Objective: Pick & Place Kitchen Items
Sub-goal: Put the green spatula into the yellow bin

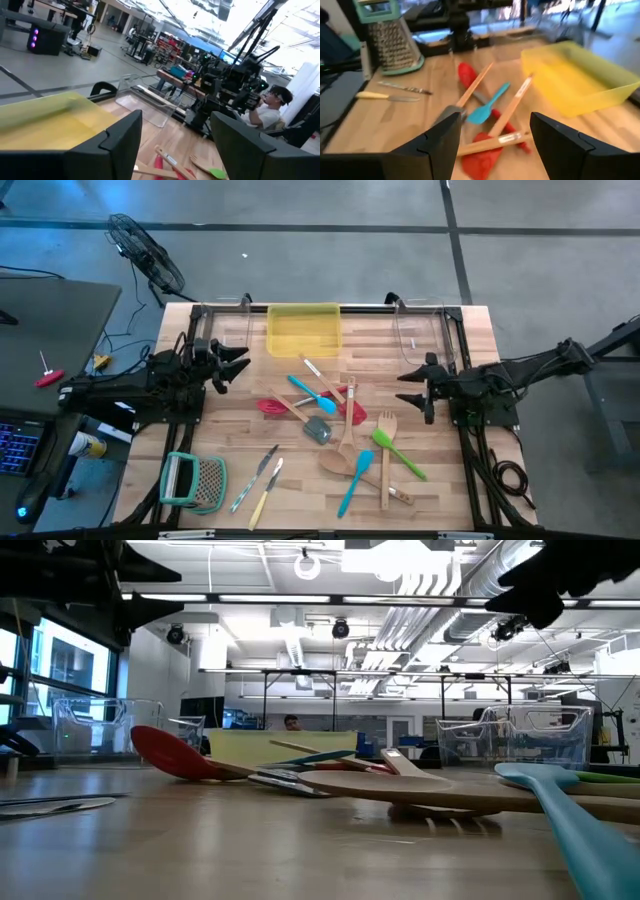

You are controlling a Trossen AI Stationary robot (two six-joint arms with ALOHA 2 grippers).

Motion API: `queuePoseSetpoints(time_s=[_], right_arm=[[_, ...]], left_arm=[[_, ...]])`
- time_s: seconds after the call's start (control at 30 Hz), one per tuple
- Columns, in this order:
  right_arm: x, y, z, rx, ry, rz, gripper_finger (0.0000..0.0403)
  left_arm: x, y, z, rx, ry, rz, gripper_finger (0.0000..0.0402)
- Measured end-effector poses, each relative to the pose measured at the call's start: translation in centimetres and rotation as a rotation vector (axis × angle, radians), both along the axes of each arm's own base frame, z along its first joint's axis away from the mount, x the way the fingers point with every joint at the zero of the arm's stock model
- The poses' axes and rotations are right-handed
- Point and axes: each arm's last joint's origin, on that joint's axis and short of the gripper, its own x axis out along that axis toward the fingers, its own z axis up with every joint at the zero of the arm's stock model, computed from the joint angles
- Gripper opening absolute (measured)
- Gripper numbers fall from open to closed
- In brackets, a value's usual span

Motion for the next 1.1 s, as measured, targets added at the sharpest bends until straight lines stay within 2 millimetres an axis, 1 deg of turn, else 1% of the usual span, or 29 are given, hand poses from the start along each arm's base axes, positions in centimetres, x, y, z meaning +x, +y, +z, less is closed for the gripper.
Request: queuePoseSetpoints(time_s=[0.13, 0.33, 0.43, 0.53, 0.63, 0.73, 0.97, 1.1], right_arm=[[0.9, 0.8, 0.9, 0.079, 0.112, 0.057, 0.0233], [1.7, 2.1, 1.0, 0.203, 0.194, 0.195, 0.0233], [1.9, 2.9, 0.7, 0.203, 0.221, 0.271, 0.0227], [2.0, 3.7, 0.8, 0.2, 0.203, 0.311, 0.0213], [2.2, 4.5, 0.8, 0.213, 0.197, 0.312, 0.0199], [2.3, 5.2, 0.4, 0.217, 0.209, 0.292, 0.0194], [2.8, 6.4, -0.6, 0.281, 0.273, 0.251, 0.0208], [3.0, 6.9, -1.3, 0.276, 0.311, 0.254, 0.0212]], left_arm=[[0.0, 0.0, 0.0, 0.0, 0.005, -0.001, 0.0232], [0.1, 0.0, -0.6, -0.007, 0.064, -0.009, 0.0232], [0.1, 0.0, -0.9, -0.018, 0.09, -0.01, 0.0232], [0.1, 0.0, -1.0, -0.036, 0.09, -0.024, 0.0232], [0.1, -0.1, -1.0, -0.037, 0.095, -0.038, 0.0232], [0.1, -0.1, -1.0, -0.037, 0.095, -0.042, 0.0232], [0.1, -0.1, -1.0, -0.04, 0.094, -0.042, 0.0232], [0.1, -0.1, -1.0, -0.04, 0.094, -0.042, 0.0232]])
